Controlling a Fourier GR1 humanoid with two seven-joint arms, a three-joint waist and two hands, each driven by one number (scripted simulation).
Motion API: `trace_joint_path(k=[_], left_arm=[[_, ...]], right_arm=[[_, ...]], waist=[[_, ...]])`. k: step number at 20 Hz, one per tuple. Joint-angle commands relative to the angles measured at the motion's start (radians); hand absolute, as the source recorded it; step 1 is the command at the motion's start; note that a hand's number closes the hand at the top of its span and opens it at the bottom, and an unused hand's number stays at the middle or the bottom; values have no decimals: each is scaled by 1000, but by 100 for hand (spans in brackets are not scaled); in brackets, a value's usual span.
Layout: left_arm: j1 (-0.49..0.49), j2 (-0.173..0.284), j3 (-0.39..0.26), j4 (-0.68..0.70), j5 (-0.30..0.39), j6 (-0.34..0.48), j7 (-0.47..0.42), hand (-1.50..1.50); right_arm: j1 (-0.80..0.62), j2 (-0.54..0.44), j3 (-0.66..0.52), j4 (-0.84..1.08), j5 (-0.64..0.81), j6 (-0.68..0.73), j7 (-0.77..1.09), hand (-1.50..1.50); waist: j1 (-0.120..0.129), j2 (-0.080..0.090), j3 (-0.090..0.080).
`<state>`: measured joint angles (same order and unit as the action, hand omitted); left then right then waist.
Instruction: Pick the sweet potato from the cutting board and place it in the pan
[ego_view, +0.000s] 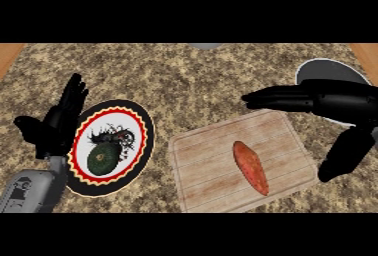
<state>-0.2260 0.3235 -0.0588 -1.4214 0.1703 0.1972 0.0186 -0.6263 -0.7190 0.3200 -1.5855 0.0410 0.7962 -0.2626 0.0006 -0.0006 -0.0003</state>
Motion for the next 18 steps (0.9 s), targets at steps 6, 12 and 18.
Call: trace_joint_path(k=[6,12,18], left_arm=[[-9,-27,27,-16,-31,-21,20,0],[-70,-16,45,-21,-26,-36,83,0],[5,-82,5,-28,-81,-15,14,0]], right_arm=[[-7,98,22,80,217,49,-36,-150],[-19,133,104,124,288,43,-105,-150],[29,127,139,95,354,15,-143,-150]], waist=[[5,2,0],[7,3,0],[4,1,0]])
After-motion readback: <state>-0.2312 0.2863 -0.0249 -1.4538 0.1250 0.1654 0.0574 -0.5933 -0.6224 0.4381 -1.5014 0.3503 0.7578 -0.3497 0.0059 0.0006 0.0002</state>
